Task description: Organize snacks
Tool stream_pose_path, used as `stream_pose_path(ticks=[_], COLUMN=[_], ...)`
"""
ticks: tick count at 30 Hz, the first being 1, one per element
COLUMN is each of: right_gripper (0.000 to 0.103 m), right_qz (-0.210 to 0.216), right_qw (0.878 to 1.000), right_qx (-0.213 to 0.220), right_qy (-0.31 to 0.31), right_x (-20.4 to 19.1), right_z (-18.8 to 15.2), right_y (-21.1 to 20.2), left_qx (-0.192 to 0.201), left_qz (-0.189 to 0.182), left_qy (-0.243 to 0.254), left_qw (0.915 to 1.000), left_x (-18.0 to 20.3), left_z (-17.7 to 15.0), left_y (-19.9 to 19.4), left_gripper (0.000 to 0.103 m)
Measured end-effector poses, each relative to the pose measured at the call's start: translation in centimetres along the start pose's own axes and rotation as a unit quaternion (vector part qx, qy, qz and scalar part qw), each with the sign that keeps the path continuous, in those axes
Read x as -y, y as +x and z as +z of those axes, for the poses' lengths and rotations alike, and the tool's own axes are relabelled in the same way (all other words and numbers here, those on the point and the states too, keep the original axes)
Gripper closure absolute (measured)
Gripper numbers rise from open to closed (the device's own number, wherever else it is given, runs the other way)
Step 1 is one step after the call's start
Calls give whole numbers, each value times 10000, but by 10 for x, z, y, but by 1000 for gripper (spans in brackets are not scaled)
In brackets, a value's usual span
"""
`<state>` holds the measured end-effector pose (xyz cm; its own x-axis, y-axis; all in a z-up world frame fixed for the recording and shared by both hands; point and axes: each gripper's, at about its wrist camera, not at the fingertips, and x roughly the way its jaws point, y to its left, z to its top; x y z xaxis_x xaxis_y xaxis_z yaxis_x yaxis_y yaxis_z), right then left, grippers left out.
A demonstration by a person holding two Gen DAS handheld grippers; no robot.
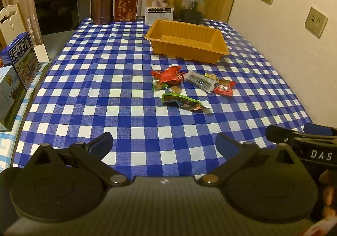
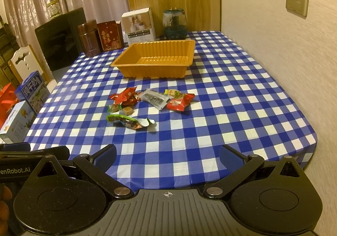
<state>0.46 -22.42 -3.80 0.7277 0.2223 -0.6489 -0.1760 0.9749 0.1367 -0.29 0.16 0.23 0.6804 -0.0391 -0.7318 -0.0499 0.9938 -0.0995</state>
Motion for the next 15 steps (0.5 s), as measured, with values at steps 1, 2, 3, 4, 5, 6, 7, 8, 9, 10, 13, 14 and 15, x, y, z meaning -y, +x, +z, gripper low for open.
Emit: stream_pose_path(ticks=[1, 2, 3, 4, 5, 6, 7, 8, 9, 10, 13, 14, 15], right_gripper=[0, 0, 0, 0, 0, 0, 0, 0, 0, 0, 0, 0, 0], right_qz=[-1, -7, -3, -2, -7, -3, -1, -9, -6, -3, -2, -4, -4], right_qw=[10000, 10000, 10000, 10000, 10000, 10000, 10000, 10000, 10000, 10000, 10000, 10000, 10000], right_qx=[-1, 2, 5, 6, 6, 4, 4, 9, 14, 14, 9, 15, 12], right_qy=[2, 6, 3, 1, 2, 2, 3, 5, 7, 11, 12, 9, 9], right_x=[0, 0, 0, 0, 0, 0, 0, 0, 0, 0, 0, 0, 0], right_z=[0, 0, 0, 0, 0, 0, 0, 0, 0, 1, 1, 1, 1], right_y=[0, 0, 0, 0, 0, 0, 0, 0, 0, 0, 0, 0, 0], left_qx=[3, 5, 3, 6, 7, 3, 3, 6, 5, 5, 7, 6, 7], left_qz=[-1, -8, -8, -7, -14, -19, -7, -9, -11, -17, -15, -12, -11], left_qy=[-3, -5, 0, 2, 0, -3, -3, 0, 0, 4, 5, 1, 2], left_qw=[10000, 10000, 10000, 10000, 10000, 10000, 10000, 10000, 10000, 10000, 10000, 10000, 10000], left_x=[0, 0, 1, 1, 1, 1, 1, 1, 1, 2, 2, 2, 2], left_z=[0, 0, 0, 0, 0, 0, 0, 0, 1, 1, 1, 1, 1], left_y=[0, 0, 0, 0, 0, 0, 0, 0, 0, 0, 0, 0, 0], left_gripper=[0, 0, 0, 0, 0, 0, 0, 0, 0, 0, 0, 0, 0])
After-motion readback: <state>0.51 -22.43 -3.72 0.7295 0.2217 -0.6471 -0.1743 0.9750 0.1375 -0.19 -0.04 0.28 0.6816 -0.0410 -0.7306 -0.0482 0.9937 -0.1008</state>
